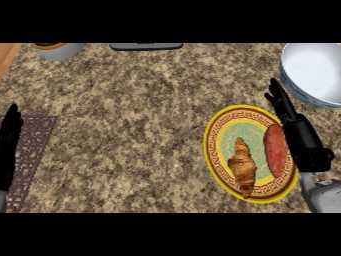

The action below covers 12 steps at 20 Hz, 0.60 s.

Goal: Pick the croissant from the plate and place it in the bowl

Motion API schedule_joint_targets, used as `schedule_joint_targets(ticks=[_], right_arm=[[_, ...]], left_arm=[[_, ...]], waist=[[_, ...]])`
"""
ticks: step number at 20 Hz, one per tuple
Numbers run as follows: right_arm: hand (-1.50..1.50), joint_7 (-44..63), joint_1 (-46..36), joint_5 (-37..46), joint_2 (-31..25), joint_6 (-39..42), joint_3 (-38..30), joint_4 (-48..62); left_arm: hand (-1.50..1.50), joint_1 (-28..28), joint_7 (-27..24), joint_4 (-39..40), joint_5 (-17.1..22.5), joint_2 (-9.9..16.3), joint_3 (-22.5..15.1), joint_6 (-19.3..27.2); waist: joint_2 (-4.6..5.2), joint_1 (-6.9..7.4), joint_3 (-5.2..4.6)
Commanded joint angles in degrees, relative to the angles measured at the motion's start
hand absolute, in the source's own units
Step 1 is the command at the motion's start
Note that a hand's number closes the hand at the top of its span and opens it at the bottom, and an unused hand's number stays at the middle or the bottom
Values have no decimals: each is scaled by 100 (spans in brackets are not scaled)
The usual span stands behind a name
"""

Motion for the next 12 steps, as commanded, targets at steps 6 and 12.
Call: schedule_joint_targets(ticks=[6, 12], right_arm=[[150, 559, -797, -547, -1053, 825, -1097, -1241], [-150, 2248, 1391, 1950, -1358, -1069, -302, -1155]], left_arm=[[0, -696, 92, -198, 364, 1, 323, -640], [0, -360, 153, -307, 460, -263, 207, -504]], waist=[[-39, 14, -109], [-119, -325, -129]])
